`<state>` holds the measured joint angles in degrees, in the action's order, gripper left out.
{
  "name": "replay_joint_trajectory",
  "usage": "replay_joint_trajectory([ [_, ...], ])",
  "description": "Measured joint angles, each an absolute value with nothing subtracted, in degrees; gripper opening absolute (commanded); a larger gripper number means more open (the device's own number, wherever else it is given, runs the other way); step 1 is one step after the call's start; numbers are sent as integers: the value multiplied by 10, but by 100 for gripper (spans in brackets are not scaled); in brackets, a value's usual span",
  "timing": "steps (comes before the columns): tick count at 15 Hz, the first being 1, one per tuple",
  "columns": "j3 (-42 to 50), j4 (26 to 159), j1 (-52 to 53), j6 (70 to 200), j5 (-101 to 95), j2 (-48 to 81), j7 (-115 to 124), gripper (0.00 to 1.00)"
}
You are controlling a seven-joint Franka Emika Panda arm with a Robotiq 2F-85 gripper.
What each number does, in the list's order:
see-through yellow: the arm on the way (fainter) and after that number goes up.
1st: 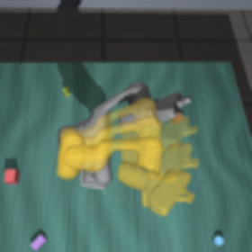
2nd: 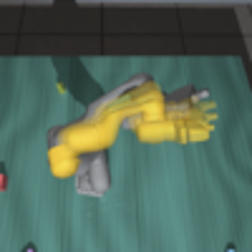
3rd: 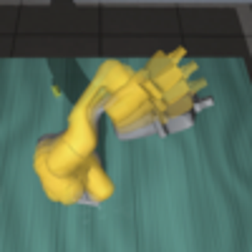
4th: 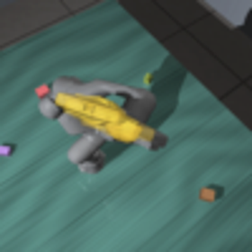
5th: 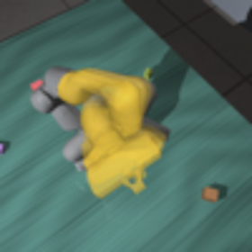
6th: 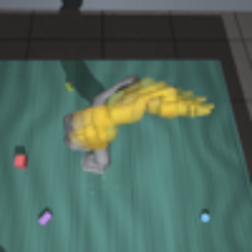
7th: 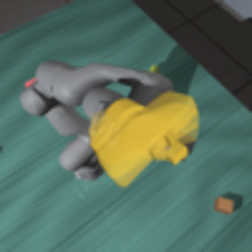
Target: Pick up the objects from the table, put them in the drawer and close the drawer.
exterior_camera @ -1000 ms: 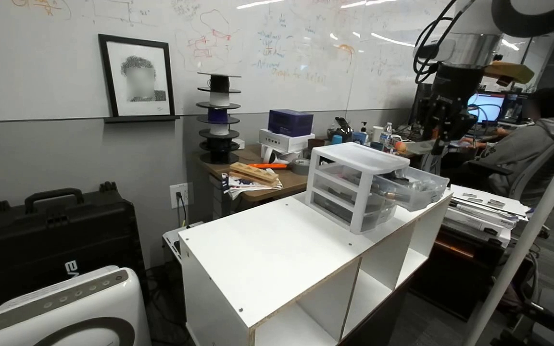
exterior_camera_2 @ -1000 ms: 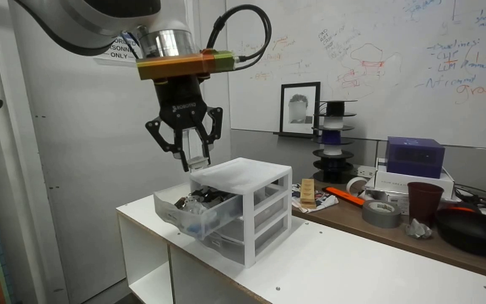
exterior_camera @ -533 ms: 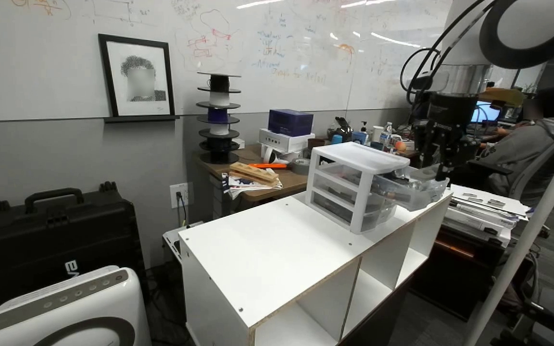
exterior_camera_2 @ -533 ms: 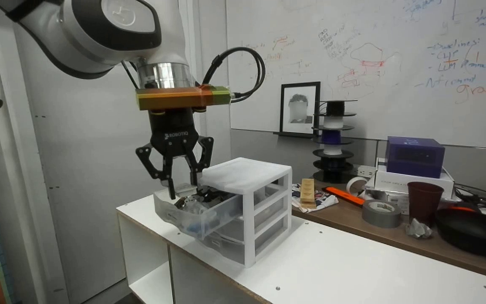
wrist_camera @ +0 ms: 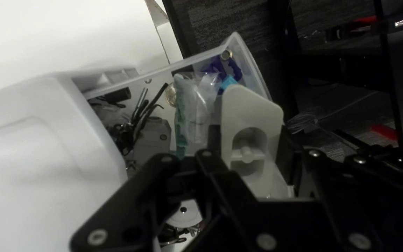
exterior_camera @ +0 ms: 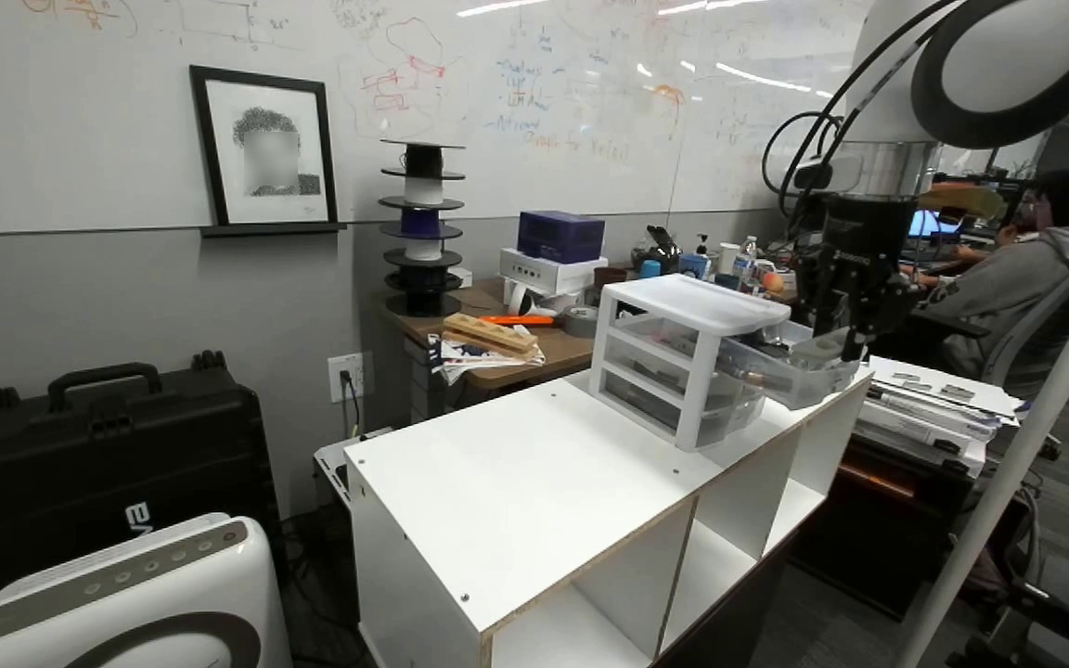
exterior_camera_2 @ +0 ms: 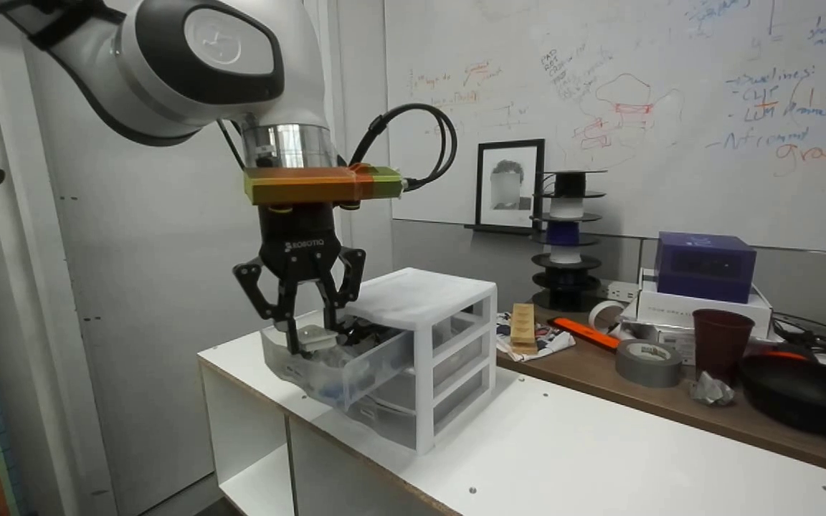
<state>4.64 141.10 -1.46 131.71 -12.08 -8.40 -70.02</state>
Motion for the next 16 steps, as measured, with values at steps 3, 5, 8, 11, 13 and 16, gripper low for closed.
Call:
replay_joint_trajectory([
  [3, 51, 1411, -15, 1319, -104, -84, -725, 23],
  [5, 54, 1409, -15, 1320, -92, -82, -739, 23],
  [8, 55, 1399, -15, 1320, -84, -72, -748, 24],
  [11, 54, 1378, -15, 1324, -78, -46, -751, 23],
  [13, 51, 1361, -15, 1325, -76, -26, -751, 25],
  [16, 47, 1338, -15, 1325, -76, -3, -751, 72],
])
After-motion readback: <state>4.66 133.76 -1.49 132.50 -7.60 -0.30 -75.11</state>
